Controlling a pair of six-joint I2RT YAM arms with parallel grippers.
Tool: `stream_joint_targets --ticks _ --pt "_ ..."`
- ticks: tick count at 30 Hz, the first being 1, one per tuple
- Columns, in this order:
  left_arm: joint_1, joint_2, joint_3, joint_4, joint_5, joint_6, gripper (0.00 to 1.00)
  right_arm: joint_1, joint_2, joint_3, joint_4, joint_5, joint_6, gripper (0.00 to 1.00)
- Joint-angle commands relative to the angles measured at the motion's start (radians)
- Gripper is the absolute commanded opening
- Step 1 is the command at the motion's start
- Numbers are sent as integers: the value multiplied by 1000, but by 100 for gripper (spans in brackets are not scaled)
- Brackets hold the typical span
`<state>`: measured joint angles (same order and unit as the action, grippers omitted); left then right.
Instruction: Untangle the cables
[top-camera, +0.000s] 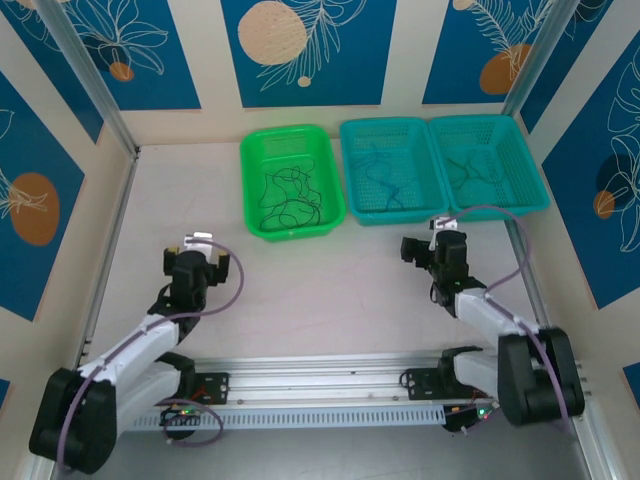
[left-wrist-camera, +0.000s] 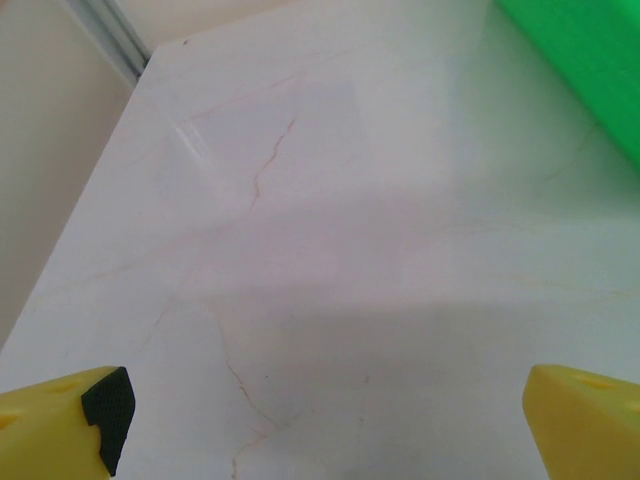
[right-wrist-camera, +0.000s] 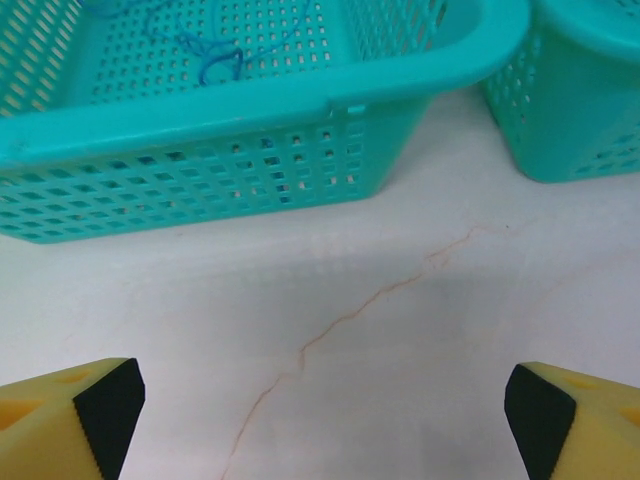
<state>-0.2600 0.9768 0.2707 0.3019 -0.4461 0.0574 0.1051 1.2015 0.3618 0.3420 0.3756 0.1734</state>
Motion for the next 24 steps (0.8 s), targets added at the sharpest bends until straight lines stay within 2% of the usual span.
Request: stream_joint_targets --ticks 1,3,4,5,6,7,8,9,10,11,13,15,16,24 --pt "62 108 -7 258 135 13 100 -50 99 22 275 -51 -66 96" --pt "91 209 -2 377 202 8 100 -100 179 8 434 -152 -19 96" --pt "105 263 6 435 233 -1 100 -122 254 26 454 -180 1 96" --pt "112 300 22 458 256 -4 100 -119 328 17 562 -217 -25 96" --pt "122 338 38 483 287 1 100 -83 348 11 595 -218 -72 96" --pt "126 376 53 508 308 23 100 -71 306 32 476 -208 -81 96" --pt "134 410 60 542 321 28 100 -82 322 22 536 -207 -66 100" --pt "151 461 66 574 338 16 100 -90 334 16 559 -159 -31 99" --pt "168 531 65 621 370 6 100 -94 308 26 491 -133 -16 99" --pt "177 595 58 742 389 5 100 -93 316 23 516 -131 -23 99" --pt "184 535 91 569 357 -21 100 -68 317 36 492 -106 -43 99" --pt "186 575 101 613 294 -41 100 -78 316 36 494 -132 -41 99" --pt "185 554 104 567 297 -44 100 -78 320 38 497 -132 -45 99" --pt "184 562 113 567 340 -24 100 -79 320 41 491 -137 -46 99"
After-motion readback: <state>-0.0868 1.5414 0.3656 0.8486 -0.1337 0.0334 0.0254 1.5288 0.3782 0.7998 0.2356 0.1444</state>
